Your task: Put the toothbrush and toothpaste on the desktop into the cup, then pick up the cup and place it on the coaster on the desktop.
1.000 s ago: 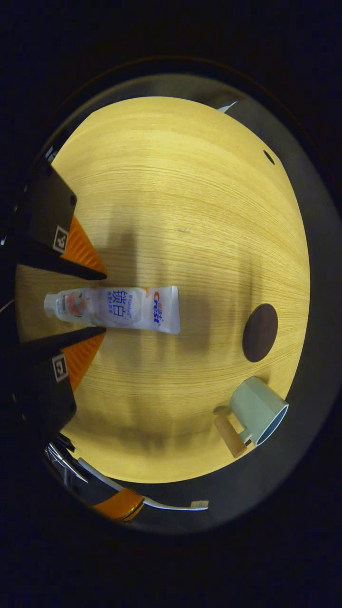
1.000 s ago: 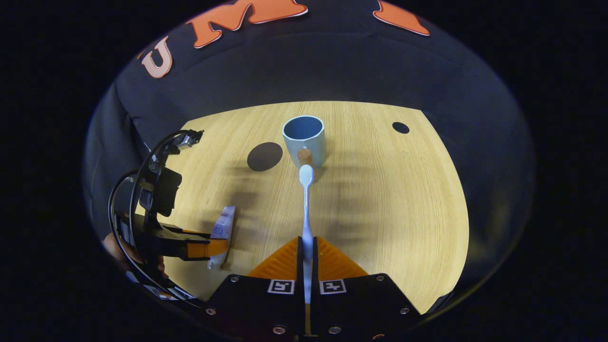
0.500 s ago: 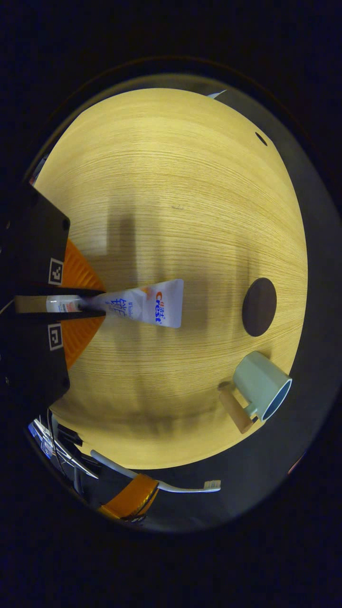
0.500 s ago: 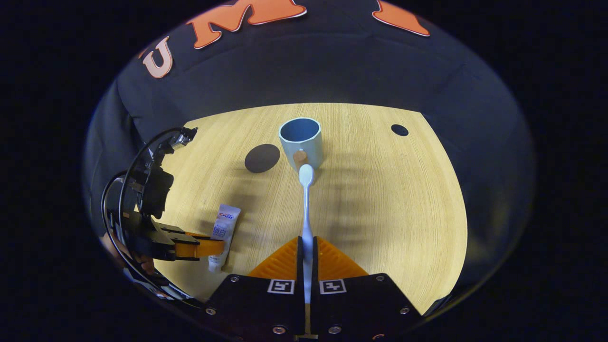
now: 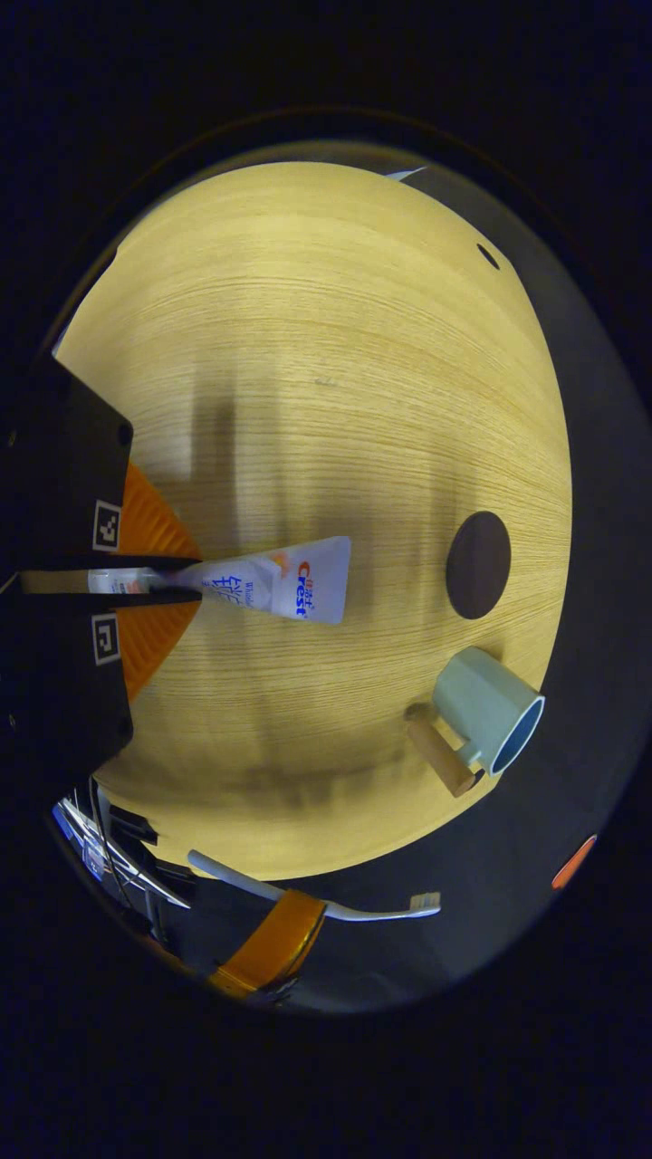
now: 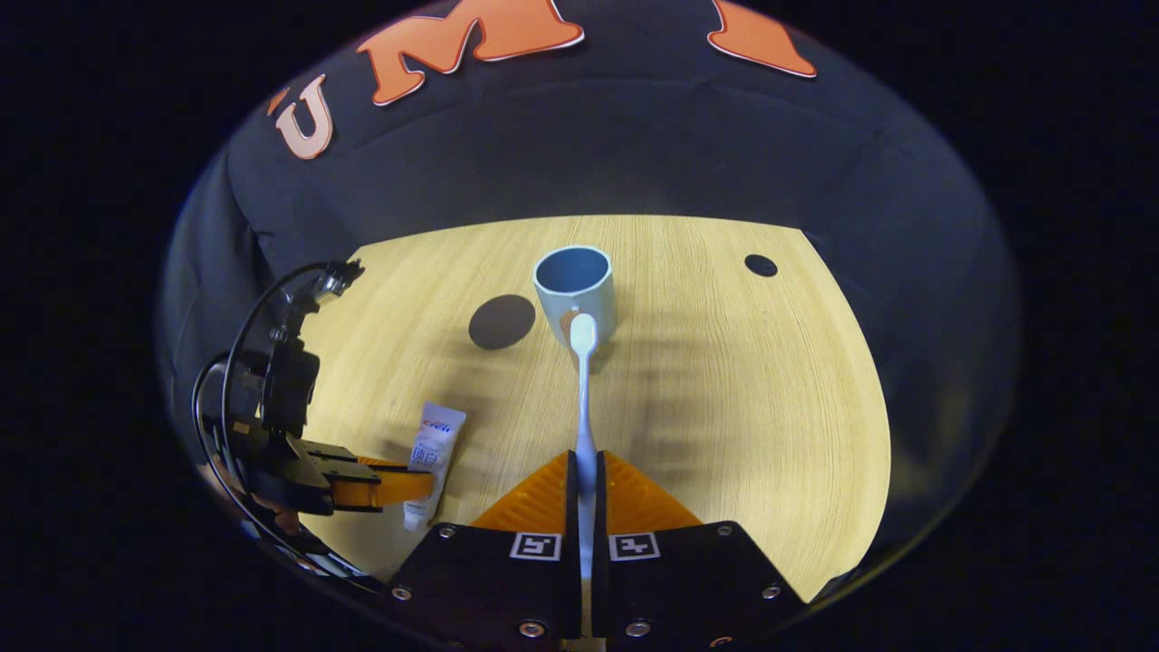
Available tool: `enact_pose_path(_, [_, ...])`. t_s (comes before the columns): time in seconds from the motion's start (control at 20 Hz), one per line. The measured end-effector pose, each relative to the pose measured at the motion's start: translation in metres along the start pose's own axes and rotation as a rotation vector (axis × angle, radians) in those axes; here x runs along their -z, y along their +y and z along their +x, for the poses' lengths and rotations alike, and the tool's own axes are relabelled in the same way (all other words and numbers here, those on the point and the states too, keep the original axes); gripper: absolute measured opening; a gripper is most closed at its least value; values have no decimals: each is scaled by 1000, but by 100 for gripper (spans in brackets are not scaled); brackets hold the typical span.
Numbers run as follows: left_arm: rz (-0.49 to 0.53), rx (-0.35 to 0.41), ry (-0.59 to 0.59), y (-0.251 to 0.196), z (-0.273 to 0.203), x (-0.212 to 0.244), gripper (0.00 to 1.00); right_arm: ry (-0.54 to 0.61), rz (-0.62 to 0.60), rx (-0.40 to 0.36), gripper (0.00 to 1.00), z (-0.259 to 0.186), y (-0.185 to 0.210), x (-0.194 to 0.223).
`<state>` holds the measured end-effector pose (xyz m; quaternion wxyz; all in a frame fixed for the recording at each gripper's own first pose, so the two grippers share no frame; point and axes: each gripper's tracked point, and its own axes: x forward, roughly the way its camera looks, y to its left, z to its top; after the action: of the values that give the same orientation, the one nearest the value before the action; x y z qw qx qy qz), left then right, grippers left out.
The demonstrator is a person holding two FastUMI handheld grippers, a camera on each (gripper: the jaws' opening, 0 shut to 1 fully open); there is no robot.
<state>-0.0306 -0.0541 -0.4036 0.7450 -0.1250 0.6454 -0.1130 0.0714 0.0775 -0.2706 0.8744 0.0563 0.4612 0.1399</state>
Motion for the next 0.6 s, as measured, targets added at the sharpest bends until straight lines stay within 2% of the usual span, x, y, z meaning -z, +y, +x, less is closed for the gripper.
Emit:
enact_pose_path(0.2, [42, -32, -78, 25, -22, -19, 10, -102, 13, -50, 5, 4, 6, -25])
enact_pose_path(0.25, [46, -36, -93, 32, -27, -24, 12, -136, 5, -54, 5, 4, 7, -34])
enact_pose_path(0.35, [52, -44, -112, 45, -37, -33, 10, -222, -16, -52, 5, 6, 8, -58])
enact_pose_path(0.6, [78, -69, -151, 50, -74, -20, 10, -446, -42, -62, 5, 4, 14, -116])
